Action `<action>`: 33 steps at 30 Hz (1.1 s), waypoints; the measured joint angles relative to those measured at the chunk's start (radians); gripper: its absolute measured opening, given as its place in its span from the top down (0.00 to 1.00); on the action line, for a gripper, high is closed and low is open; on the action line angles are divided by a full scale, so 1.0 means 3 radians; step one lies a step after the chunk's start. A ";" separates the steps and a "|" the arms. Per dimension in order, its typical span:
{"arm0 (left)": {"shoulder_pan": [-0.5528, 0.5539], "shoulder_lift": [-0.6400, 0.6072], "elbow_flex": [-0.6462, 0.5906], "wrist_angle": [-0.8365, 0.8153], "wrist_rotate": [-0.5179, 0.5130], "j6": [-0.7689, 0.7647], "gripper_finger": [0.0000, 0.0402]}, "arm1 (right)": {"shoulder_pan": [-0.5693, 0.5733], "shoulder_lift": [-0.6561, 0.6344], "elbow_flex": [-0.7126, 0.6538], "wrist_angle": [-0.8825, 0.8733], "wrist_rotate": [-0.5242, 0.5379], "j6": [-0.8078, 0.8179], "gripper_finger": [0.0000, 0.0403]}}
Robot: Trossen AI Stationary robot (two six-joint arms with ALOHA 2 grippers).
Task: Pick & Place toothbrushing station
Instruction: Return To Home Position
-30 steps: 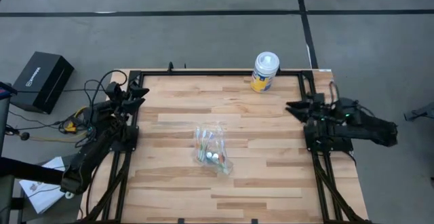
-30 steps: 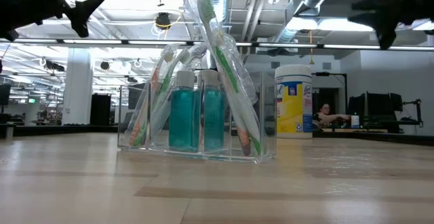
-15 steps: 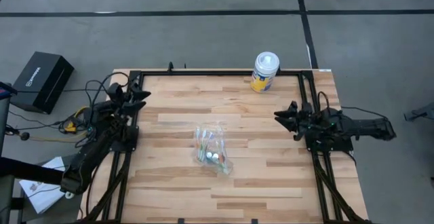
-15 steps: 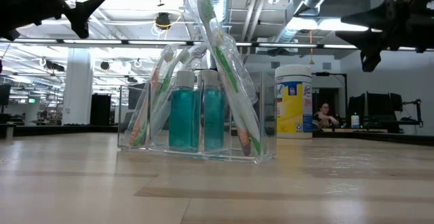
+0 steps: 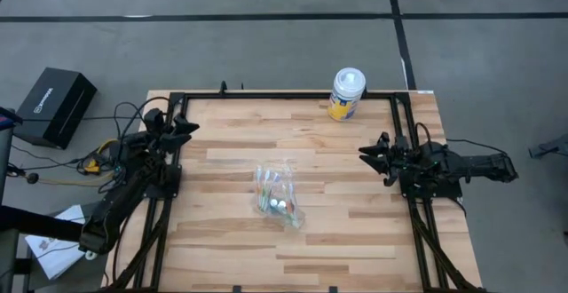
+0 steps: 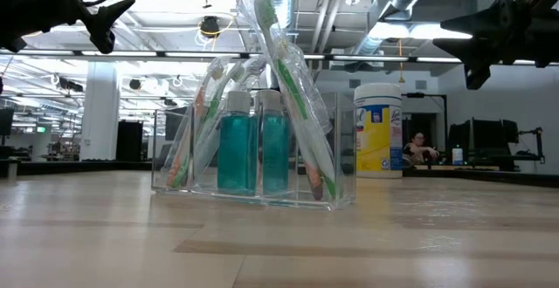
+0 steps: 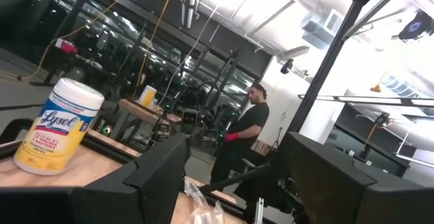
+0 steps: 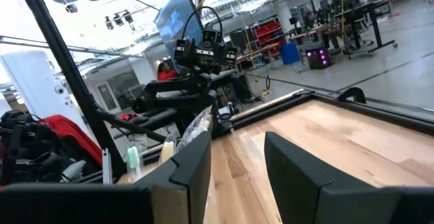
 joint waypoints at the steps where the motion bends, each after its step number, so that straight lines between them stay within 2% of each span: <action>1: 0.0000 0.0000 0.0000 0.0001 -0.0001 0.0000 0.38 | 0.0000 0.0000 0.0000 0.0005 0.0001 0.0000 0.68; 7: 0.0000 0.0000 0.0000 -0.0005 -0.0004 0.0000 0.38 | 0.0000 0.0000 -0.0001 -0.0048 -0.0003 0.0002 0.68; 10: -0.0094 -0.0127 -0.0033 -0.0026 -0.0019 -0.0003 0.38 | 0.0000 0.0000 -0.0001 -0.0180 -0.0003 -0.0001 0.68; 13: -0.0329 -0.0203 -0.0056 -0.0053 -0.0048 -0.0004 0.38 | 0.0017 0.0007 -0.0003 -0.0342 -0.0068 0.0093 0.68; 20: -0.0859 -0.0437 -0.0056 -0.0029 -0.0050 -0.0003 0.38 | 0.0171 0.0081 -0.0003 -0.0430 -0.0596 0.0116 0.68; 28: -0.1436 -0.0840 -0.0056 -0.0019 -0.0048 -0.0002 0.38 | 0.0369 0.0106 -0.0004 -0.0431 -0.0617 0.0116 0.68; 33: -0.1757 -0.0834 -0.0057 -0.0002 -0.0047 -0.0001 0.38 | 0.0395 0.0107 -0.0004 -0.0432 -0.0614 0.0116 0.68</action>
